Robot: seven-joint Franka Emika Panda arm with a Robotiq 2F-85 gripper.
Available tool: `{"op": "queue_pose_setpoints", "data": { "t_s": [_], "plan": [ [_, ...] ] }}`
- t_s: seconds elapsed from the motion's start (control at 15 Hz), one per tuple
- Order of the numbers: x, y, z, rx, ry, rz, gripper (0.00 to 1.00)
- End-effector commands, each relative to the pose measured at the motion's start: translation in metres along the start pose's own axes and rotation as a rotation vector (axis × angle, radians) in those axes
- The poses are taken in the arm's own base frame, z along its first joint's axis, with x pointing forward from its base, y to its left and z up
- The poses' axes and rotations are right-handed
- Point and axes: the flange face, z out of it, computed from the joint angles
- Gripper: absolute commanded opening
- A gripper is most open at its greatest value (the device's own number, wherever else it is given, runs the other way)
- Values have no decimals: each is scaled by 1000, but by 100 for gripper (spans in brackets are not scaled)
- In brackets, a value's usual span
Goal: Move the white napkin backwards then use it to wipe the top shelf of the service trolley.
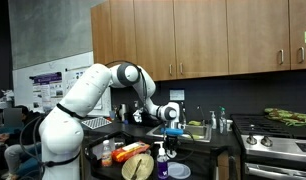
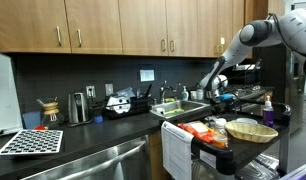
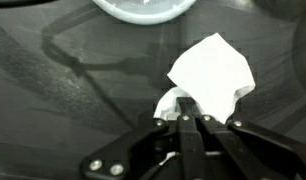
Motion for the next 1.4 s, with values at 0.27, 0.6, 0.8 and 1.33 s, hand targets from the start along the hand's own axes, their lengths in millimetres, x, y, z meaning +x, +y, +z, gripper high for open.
{"op": "queue_pose_setpoints", "data": {
  "t_s": [0.27,0.6,0.8,1.33],
  "plan": [
    [-37,80,22,-82,-60,138,0],
    [-52,117,23,-113,-71,215,0],
    [-49,128,21,-125,-61,259,0],
    [-4,124,6,-118,-14,233,0]
  ]
}}
